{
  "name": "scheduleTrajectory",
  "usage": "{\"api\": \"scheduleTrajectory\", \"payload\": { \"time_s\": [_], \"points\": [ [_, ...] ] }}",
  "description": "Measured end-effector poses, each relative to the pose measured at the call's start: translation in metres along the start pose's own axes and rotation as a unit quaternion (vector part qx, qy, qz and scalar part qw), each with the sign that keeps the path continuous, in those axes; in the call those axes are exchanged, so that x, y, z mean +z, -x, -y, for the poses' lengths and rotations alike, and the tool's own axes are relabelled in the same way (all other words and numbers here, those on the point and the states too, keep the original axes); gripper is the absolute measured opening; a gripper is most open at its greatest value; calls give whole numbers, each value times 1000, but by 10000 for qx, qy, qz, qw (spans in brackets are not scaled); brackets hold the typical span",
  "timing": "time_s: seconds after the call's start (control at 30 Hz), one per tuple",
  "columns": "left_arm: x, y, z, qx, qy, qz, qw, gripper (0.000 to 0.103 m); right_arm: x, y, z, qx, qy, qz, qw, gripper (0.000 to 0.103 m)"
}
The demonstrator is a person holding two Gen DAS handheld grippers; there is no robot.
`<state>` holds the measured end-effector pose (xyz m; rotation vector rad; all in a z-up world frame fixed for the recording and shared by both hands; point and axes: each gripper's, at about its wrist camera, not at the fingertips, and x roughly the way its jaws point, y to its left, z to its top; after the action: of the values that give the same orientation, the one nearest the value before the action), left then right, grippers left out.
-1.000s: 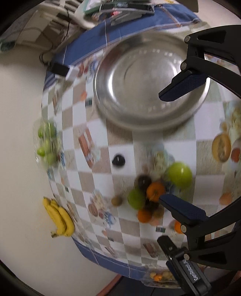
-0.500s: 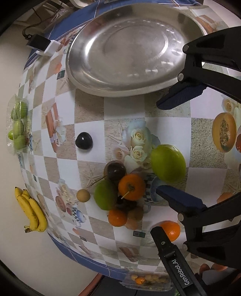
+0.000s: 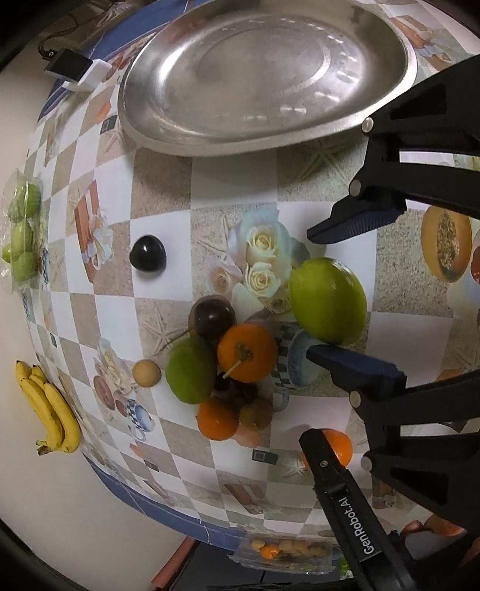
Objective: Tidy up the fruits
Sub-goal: 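Grasp the orange with the left tool while the right tool grasps the green pear, then carry the orange and green pear into the steel bowl with both tools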
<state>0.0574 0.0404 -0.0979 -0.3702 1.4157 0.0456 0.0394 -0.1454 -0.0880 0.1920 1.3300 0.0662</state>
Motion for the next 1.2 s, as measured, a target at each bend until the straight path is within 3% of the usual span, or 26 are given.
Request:
{"api": "scheduleTrajectory", "payload": {
  "time_s": [0.07,0.67,0.97,1.2],
  "points": [
    [0,1,-1,9,-10,4,10000,43,0,0,-1,74,-13,-15,10000,50],
    [2,16,-4,64,93,263,9996,42,2,18,-1,249,-1,219,9994,49],
    [4,36,14,148,-148,566,9982,42,12,35,14,215,-266,476,9983,49],
    [7,45,50,47,-544,645,9964,42,19,46,48,2,-722,615,9955,49]
  ]
}}
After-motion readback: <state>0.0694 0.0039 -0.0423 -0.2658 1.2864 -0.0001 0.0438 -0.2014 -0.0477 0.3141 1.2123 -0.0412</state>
